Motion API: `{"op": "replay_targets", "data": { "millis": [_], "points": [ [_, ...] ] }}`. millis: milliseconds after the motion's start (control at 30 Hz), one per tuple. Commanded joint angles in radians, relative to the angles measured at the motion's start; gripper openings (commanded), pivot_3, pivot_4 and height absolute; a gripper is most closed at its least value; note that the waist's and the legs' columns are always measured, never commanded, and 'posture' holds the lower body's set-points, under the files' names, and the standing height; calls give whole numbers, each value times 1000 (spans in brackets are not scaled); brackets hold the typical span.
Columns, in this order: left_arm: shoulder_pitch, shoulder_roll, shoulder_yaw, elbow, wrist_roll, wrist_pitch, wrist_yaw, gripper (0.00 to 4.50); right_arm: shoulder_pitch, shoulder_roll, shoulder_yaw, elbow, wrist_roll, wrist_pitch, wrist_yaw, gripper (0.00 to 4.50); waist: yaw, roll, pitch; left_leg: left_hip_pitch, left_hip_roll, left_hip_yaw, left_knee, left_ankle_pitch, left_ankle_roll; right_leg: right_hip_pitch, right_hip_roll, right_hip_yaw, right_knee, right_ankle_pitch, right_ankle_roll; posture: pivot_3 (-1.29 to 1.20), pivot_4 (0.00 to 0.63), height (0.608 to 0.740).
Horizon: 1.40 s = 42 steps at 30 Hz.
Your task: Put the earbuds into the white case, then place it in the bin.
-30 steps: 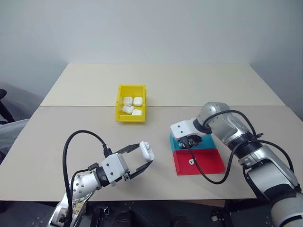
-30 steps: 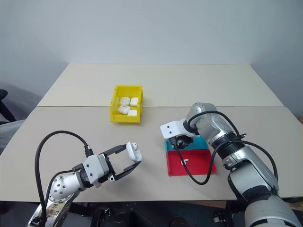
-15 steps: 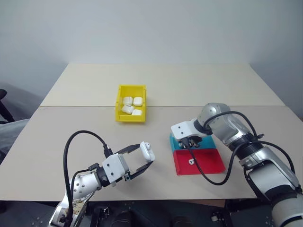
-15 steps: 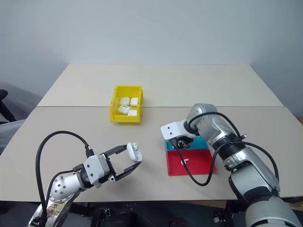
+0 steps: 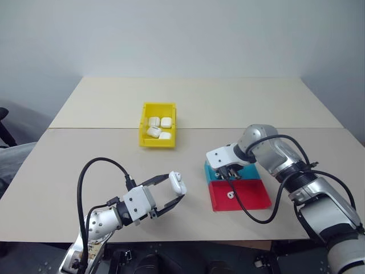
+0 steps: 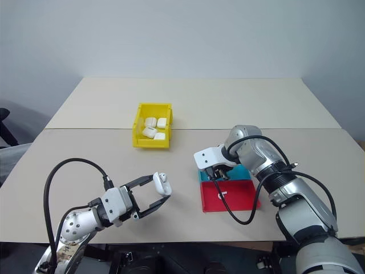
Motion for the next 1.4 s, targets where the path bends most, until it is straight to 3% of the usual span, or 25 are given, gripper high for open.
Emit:
{"op": "replay_targets", "data": {
  "millis": [33,233,433,667,833,1000,1167,1400],
  "points": [
    [-10,3,1,-21,-2,-26,2,2749,10,-10,-10,-16,-5,-12,-4,1329,0,0,0,0,0,0,0,0,0,0,0,0,0,0,0,0,150,740],
    [-24,-4,3,-19,-17,-39,-4,2749,4,-19,-68,-64,48,34,-1,1329,1,0,0,0,0,0,0,0,0,0,0,0,0,0,0,0,150,740],
    [-86,-25,11,-60,-104,19,-3,2749,8,-69,-275,-256,239,301,16,1329,4,0,0,-1,0,0,0,0,0,0,0,0,1,0,0,0,150,740],
    [-159,-30,3,-41,-163,38,-38,2749,108,-157,-573,-540,509,640,-66,1329,10,0,0,-1,0,-2,0,0,0,1,0,-1,-1,0,0,0,150,740],
    [-242,-76,-16,-9,-213,65,-53,2749,151,-102,-848,-738,822,943,-176,1329,3,0,0,0,0,-2,0,0,0,1,0,0,0,0,0,0,150,740],
    [-313,-120,-45,-28,-284,148,-51,2749,266,12,-1044,-914,1092,1013,-320,1329,8,-1,0,-1,0,-3,0,0,0,3,0,-1,-3,0,0,0,150,740],
    [-359,-142,-62,-50,-343,212,-62,2749,379,110,-1099,-1039,1313,967,-469,1329,5,-1,-1,0,-1,-4,1,0,0,3,1,-1,-1,0,0,0,150,740],
    [-376,-141,-56,-62,-389,247,-80,2749,478,137,-1023,-1087,1426,848,-593,1329,1,-1,-1,0,-1,-5,1,0,0,4,1,-1,-2,0,1,0,150,740]
  ]
}}
